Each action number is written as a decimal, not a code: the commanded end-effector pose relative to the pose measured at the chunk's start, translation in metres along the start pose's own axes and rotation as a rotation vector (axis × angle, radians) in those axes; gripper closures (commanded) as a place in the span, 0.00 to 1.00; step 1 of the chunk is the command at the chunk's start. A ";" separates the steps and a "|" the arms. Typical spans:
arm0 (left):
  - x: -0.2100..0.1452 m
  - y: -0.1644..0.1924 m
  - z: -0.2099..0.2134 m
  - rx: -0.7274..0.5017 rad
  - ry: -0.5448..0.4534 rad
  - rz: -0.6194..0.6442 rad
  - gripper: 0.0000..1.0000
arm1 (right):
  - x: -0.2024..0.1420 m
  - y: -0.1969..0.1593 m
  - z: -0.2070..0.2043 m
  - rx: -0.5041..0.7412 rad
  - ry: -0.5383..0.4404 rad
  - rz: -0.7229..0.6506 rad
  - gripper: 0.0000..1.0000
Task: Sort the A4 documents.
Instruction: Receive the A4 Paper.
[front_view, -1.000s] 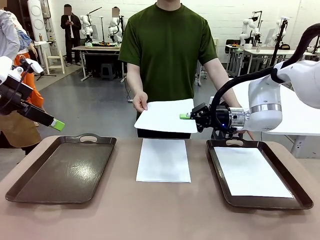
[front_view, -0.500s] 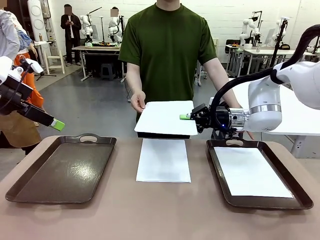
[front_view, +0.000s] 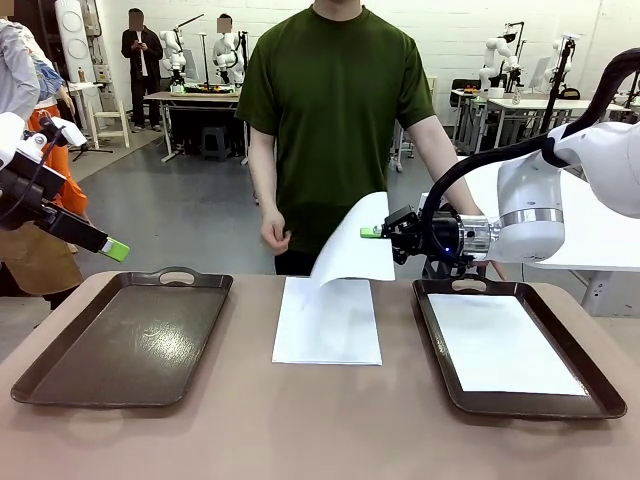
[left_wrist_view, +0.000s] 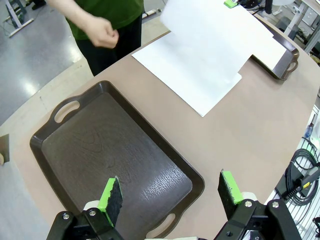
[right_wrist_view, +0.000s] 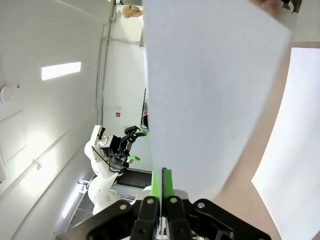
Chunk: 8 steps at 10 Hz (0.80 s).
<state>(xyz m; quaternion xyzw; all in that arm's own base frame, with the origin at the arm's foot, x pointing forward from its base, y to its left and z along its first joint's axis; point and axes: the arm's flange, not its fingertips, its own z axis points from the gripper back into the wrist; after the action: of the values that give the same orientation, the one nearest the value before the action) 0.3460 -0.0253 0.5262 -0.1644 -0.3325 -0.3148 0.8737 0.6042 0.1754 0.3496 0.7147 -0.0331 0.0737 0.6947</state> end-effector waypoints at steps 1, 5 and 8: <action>-0.002 0.003 -0.001 -0.012 -0.008 -0.013 0.00 | -0.001 -0.001 -0.001 -0.003 -0.001 -0.003 1.00; -0.002 0.003 -0.001 -0.012 -0.008 -0.013 0.00 | -0.001 -0.001 -0.001 -0.003 -0.001 -0.003 1.00; -0.002 0.003 -0.001 -0.012 -0.008 -0.013 0.00 | -0.001 -0.001 -0.001 -0.003 -0.001 -0.003 1.00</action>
<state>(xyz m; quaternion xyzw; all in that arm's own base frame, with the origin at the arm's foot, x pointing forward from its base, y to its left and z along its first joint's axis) 0.3460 -0.0253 0.5262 -0.1644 -0.3325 -0.3148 0.8737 0.6041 0.1754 0.3496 0.7147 -0.0331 0.0737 0.6947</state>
